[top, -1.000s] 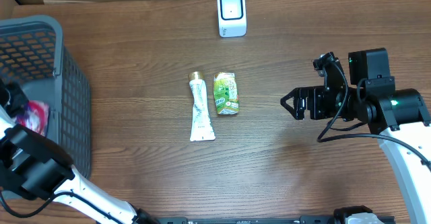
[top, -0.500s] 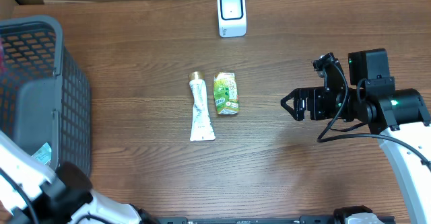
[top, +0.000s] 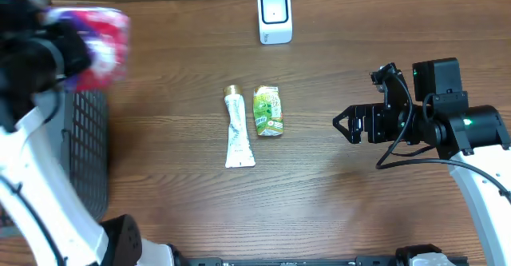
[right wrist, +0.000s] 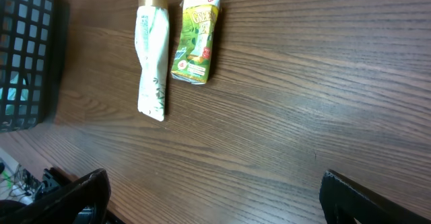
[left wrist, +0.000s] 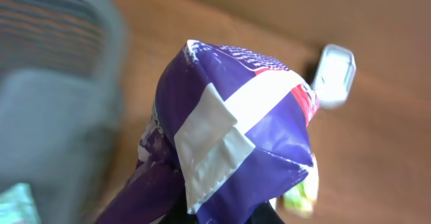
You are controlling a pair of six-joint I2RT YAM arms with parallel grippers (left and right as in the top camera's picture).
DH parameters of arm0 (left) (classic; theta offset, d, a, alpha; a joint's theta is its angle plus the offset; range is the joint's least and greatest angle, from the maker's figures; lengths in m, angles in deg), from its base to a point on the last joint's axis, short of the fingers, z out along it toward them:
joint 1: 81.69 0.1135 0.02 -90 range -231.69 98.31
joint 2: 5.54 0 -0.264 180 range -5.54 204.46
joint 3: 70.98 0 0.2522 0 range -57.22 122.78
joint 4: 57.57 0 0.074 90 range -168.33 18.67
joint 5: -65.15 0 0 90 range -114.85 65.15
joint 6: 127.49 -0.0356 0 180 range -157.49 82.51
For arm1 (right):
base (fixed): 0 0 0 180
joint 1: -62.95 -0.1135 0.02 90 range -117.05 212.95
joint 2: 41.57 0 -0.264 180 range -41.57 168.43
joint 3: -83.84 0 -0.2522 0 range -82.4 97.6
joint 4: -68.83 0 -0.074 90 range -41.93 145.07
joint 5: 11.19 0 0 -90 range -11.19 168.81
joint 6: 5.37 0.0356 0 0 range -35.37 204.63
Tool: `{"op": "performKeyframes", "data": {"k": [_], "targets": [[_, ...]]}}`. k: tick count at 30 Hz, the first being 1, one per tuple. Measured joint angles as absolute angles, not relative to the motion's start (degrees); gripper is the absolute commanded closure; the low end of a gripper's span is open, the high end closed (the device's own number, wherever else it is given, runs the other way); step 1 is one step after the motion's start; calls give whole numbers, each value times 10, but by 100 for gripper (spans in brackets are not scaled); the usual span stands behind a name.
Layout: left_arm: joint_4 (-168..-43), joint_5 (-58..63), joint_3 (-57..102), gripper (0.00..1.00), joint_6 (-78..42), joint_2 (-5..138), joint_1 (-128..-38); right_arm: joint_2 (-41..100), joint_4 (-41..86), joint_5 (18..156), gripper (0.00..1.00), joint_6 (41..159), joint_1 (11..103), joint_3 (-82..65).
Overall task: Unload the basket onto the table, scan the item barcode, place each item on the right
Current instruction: 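Place the purple-red snack pack on the table left of the tube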
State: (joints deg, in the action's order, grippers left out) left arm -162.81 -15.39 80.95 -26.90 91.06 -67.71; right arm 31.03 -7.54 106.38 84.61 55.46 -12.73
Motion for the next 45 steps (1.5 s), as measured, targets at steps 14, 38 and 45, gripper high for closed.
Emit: {"op": "performKeyframes", "data": {"k": [14,38,45], "targets": [[-1522,-191,515,96,-241,1031,-819,310,-81,1064,0,846,555,-127],[-1130,48,120,67,-186,1031,-821,310,-81,1062,0,846,555,-127],[-1206,43,184,52,-202,1034,-823,310,-81,1062,0,846,555,-127]]}}
